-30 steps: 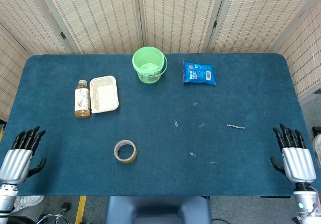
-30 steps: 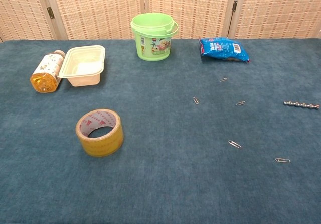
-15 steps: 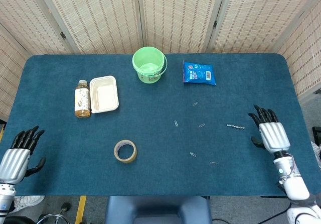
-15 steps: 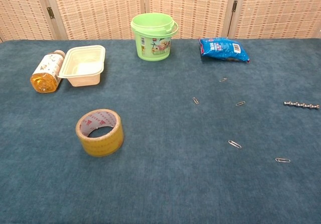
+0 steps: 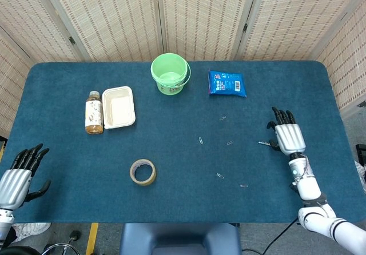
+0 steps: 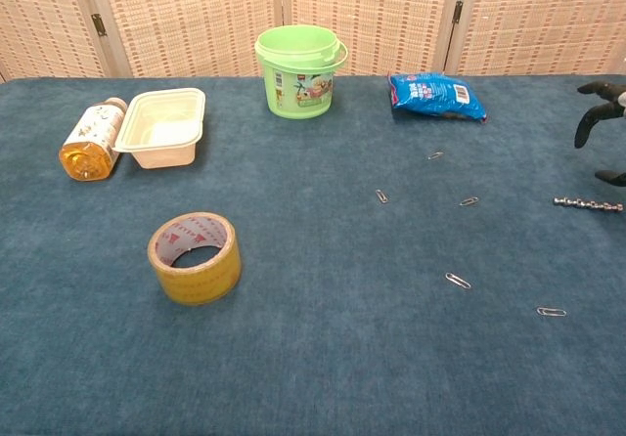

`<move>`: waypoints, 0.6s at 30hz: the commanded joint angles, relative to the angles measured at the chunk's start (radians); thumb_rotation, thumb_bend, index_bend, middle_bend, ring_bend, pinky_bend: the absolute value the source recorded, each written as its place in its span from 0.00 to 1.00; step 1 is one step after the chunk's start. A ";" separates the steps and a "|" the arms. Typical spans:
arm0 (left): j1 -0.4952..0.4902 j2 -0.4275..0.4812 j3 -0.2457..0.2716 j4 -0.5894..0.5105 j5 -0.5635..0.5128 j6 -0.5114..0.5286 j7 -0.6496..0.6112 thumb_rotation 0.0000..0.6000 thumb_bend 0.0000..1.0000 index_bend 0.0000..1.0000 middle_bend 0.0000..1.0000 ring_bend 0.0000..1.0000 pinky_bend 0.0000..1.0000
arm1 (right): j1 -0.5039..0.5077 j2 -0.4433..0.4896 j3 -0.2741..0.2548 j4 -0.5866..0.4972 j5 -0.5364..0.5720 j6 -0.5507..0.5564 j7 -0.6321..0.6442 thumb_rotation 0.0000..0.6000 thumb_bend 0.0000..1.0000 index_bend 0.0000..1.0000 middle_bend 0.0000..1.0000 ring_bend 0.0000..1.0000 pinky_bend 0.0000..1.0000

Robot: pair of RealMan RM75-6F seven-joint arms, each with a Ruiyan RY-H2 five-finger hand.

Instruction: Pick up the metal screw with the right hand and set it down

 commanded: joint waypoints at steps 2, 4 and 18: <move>0.000 0.000 0.000 0.001 0.001 0.001 0.000 1.00 0.43 0.00 0.00 0.00 0.00 | 0.007 -0.044 -0.029 0.050 -0.013 -0.007 0.005 1.00 0.35 0.39 0.00 0.00 0.00; -0.001 -0.002 0.001 0.000 0.001 0.000 0.007 1.00 0.43 0.00 0.00 0.00 0.00 | 0.005 -0.056 -0.035 0.064 -0.019 -0.001 0.011 1.00 0.35 0.40 0.00 0.00 0.00; -0.003 -0.003 0.002 -0.003 -0.004 -0.004 0.017 1.00 0.43 0.00 0.00 0.00 0.00 | 0.026 -0.108 -0.051 0.154 -0.015 -0.045 0.024 1.00 0.35 0.44 0.00 0.00 0.00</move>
